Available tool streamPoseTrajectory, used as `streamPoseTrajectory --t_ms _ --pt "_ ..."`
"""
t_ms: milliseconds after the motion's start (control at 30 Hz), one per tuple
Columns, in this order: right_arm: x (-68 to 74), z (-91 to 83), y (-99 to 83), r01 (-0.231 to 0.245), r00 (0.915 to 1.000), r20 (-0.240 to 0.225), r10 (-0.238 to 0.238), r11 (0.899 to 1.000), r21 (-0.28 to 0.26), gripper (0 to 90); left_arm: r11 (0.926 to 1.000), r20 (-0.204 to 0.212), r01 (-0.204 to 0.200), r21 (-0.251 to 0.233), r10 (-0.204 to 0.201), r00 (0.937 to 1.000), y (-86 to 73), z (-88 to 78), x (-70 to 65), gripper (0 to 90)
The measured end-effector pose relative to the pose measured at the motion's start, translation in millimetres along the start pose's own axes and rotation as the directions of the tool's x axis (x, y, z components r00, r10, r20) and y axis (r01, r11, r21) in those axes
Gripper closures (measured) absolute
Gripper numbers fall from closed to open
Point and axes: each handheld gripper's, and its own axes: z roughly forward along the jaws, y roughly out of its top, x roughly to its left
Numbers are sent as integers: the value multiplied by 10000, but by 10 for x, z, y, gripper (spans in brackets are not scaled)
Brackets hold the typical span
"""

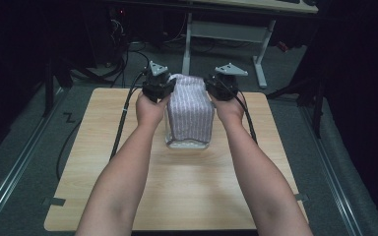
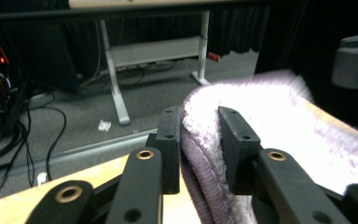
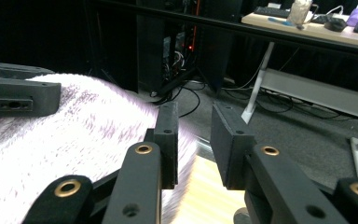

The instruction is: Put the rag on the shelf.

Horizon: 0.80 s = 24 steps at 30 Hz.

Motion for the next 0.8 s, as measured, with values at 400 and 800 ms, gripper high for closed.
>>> streamPoseTrajectory --t_ms 400,800 --pt "73 -189 -58 344 9994 -89 -344 9994 47 708 9967 756 799 -152 -786 9940 -4 -137 15 512" --pt "130 -626 -229 411 9985 -338 -420 9987 -294 677 9972 983 179 -725 -107 9951 -177 -644 -157 543"
